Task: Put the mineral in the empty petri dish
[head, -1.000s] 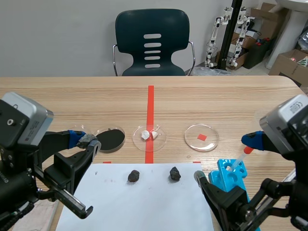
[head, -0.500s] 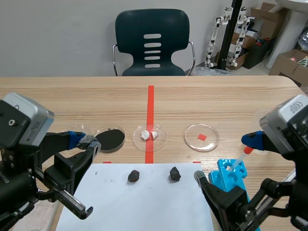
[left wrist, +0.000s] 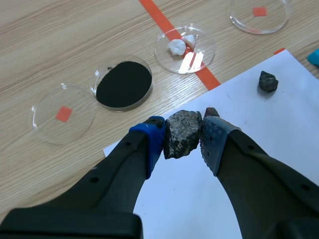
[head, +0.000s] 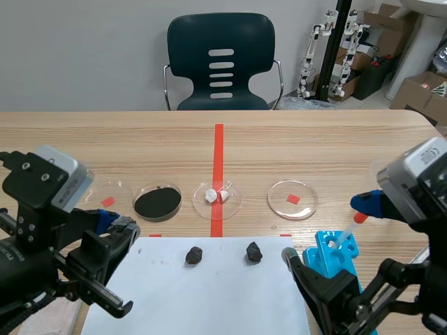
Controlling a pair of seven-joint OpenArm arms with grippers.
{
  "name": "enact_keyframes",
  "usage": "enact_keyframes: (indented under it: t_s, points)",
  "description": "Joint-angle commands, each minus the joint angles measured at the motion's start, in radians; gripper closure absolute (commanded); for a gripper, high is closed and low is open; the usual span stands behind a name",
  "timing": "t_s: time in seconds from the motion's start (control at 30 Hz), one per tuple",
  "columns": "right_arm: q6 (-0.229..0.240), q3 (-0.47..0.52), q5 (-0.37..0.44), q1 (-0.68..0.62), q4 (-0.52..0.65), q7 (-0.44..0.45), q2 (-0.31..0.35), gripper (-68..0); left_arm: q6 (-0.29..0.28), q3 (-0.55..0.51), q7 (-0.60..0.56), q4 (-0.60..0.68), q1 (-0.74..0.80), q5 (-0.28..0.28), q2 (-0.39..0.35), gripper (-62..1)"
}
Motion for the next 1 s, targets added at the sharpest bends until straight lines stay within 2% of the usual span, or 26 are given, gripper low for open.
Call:
enact_keyframes:
  t_s: [0.0, 0.17, 0.37, 0.6, 0.97]
  points:
    - [0.000, 0.012, 0.011, 0.009, 0.024, 0.014, 0.005, -67.9, 0.010, 0.000, 0.022, 0.014, -0.027, -0.026, 0.006, -15.6]
    - [0.000, 0.012, 0.011, 0.009, 0.024, 0.014, 0.005, -67.9, 0.107, 0.000, 0.131, 0.012, -0.065, -0.083, 0.006, -15.6]
    - [0.000, 0.012, 0.011, 0.009, 0.024, 0.014, 0.005, -67.9, 0.234, 0.002, 0.175, 0.011, -0.092, -0.105, 0.026, -15.6]
    - [0.000, 0.012, 0.011, 0.009, 0.024, 0.014, 0.005, -67.9, 0.239, 0.002, 0.173, -0.027, -0.160, -0.104, 0.078, -15.6]
    - [0.000, 0.012, 0.011, 0.009, 0.024, 0.014, 0.005, -67.9, 0.241, 0.002, 0.162, -0.309, -0.396, -0.112, 0.111, -15.6]
